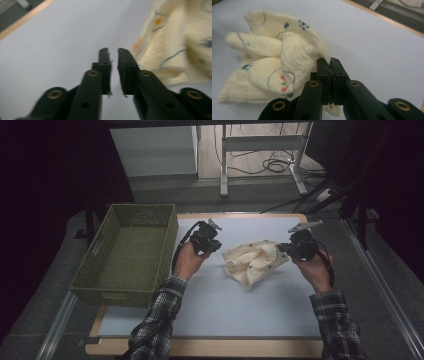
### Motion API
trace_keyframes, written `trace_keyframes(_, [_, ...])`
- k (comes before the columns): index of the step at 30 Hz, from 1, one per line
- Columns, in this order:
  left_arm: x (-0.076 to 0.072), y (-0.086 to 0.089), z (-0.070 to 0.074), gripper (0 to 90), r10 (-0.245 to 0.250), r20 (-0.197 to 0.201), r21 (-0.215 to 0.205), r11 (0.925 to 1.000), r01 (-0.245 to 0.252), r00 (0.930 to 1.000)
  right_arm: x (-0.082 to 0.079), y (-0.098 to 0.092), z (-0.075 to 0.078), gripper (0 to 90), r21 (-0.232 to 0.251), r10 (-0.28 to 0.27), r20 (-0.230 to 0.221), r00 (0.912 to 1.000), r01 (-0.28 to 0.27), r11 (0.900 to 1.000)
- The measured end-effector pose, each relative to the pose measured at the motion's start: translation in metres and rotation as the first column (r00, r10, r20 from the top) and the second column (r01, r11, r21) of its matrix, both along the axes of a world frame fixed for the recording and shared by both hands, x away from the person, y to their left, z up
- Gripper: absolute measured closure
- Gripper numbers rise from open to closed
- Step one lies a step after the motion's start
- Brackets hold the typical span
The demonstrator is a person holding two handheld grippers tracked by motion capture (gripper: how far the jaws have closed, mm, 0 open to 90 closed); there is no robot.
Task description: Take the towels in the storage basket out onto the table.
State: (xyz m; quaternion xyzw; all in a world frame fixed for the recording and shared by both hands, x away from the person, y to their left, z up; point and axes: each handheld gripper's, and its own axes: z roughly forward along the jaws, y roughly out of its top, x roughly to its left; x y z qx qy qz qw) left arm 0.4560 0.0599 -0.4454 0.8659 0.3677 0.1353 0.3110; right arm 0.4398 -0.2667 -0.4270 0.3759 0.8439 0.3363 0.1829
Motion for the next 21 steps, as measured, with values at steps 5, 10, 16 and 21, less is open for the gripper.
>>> trace_keyframes(5, [0.003, 0.007, -0.021, 58.4, -0.007, -0.031, -0.048, 0.9988, 0.006, 0.9995, 0.012, -0.005, -0.021, 70.5, 0.032, -0.04, -0.037, 0.9985, 0.041, 0.999])
trace_keyframes(10, [-0.015, 0.007, -0.029, 50.9, -0.05, -0.031, -0.067, 0.9966, 0.048, 0.9983, -0.005, -0.008, -0.037, 65.7, 0.05, 0.003, -0.063, 0.998, 0.0, 0.999])
trace_keyframes(16, [-0.032, 0.004, -0.038, 50.9, -0.094, -0.035, -0.075, 0.9931, 0.091, 0.995, -0.036, -0.003, -0.048, 66.2, 0.087, 0.076, -0.08, 0.9939, -0.069, 0.994])
trace_keyframes(21, [-0.04, -0.001, -0.054, 51.3, -0.124, -0.051, -0.1, 0.9879, 0.118, 0.991, -0.067, 0.01, -0.066, 67.3, 0.114, 0.154, -0.125, 0.9801, -0.14, 0.984])
